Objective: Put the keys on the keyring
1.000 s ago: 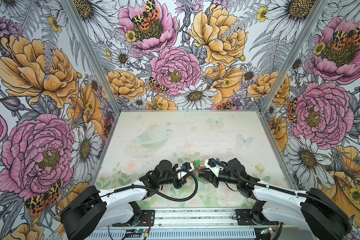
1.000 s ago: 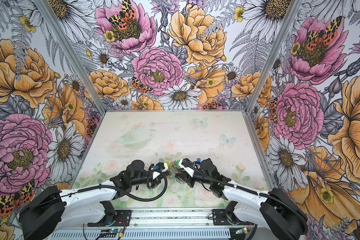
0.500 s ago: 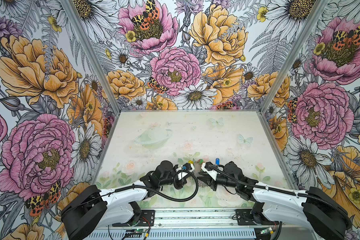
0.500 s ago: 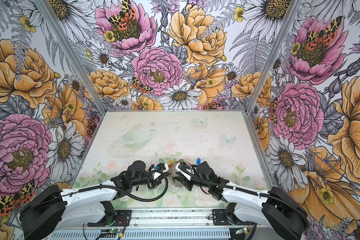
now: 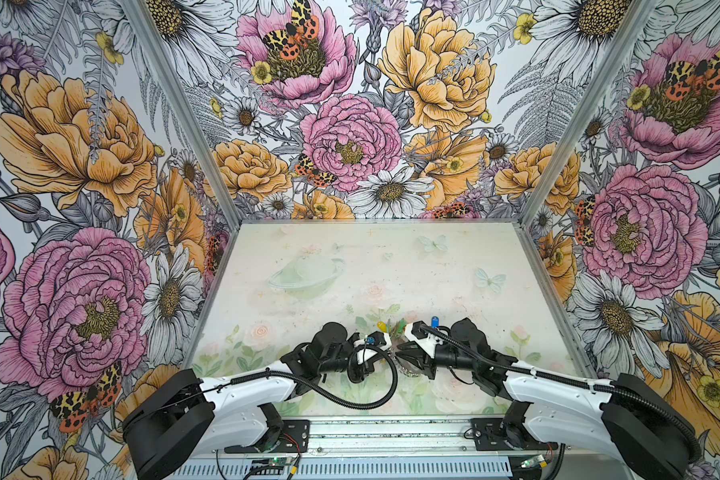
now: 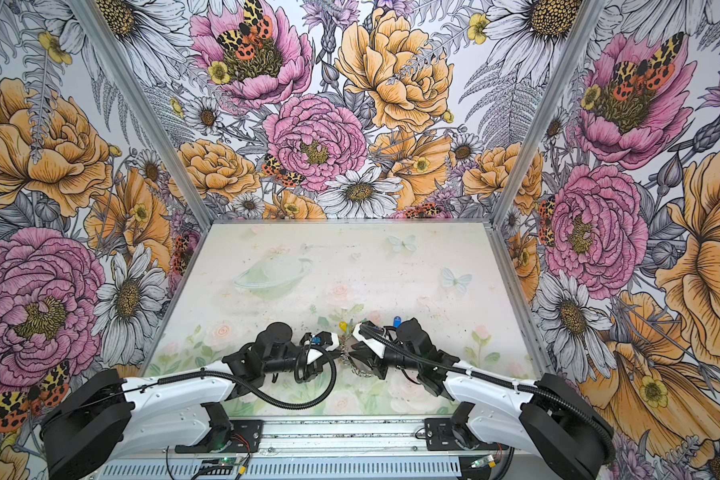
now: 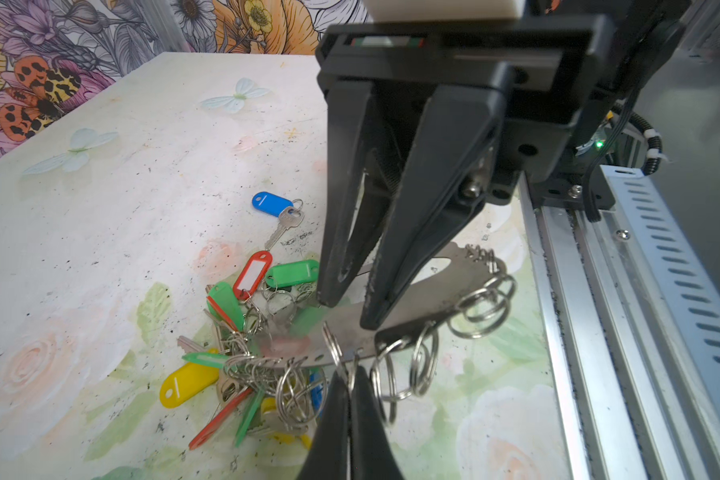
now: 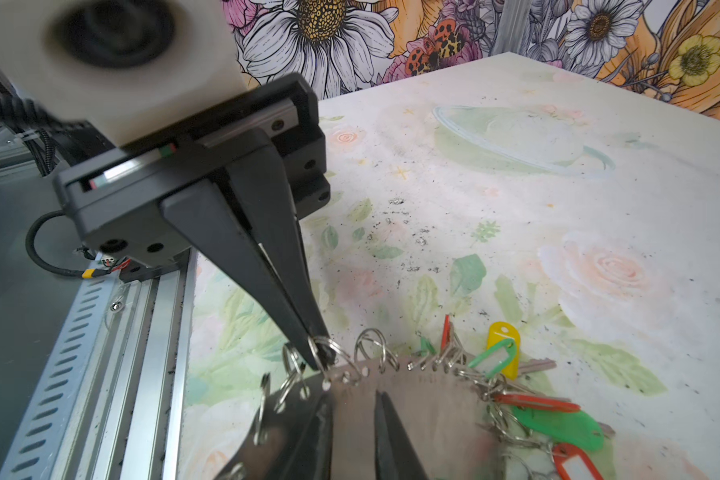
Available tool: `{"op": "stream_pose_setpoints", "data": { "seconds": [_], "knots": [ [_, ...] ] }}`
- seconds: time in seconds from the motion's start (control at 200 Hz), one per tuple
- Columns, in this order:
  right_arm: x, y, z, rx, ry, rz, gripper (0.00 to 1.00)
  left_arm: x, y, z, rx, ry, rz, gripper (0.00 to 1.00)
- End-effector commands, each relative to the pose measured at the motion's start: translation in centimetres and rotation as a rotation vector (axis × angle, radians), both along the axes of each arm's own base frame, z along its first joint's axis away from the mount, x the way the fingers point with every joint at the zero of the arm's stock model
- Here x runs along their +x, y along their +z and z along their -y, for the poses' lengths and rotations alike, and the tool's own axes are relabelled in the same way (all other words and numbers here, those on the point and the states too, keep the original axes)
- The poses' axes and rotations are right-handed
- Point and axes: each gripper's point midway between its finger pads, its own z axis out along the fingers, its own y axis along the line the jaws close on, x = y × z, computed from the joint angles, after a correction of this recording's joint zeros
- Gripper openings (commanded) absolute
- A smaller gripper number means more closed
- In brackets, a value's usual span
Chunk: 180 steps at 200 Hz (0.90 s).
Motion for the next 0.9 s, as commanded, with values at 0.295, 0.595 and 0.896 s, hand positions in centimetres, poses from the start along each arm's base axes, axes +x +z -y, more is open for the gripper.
{"op": "stream_pose_setpoints", "data": {
  "seconds": [0.295, 0.595, 0.896],
  "knots": [
    [-1.7, 2.1, -1.1, 0.075, 0.154, 0.036, 0.15, -2.3, 0.9, 0.5, -0.035, -0.136, 0.057, 0.0],
    [-2.1, 1.9, -1.3, 0.081, 0.181, 0.02, 0.09, -2.5, 0.9, 0.6, -0.038, -0.148, 0.056, 0.0],
    [-2.6, 2.0, -1.7, 0.09, 0.218, 0.013, 0.03, -2.1, 0.7, 0.5, -0.026, -0.126, 0.06, 0.0]
  ]
}}
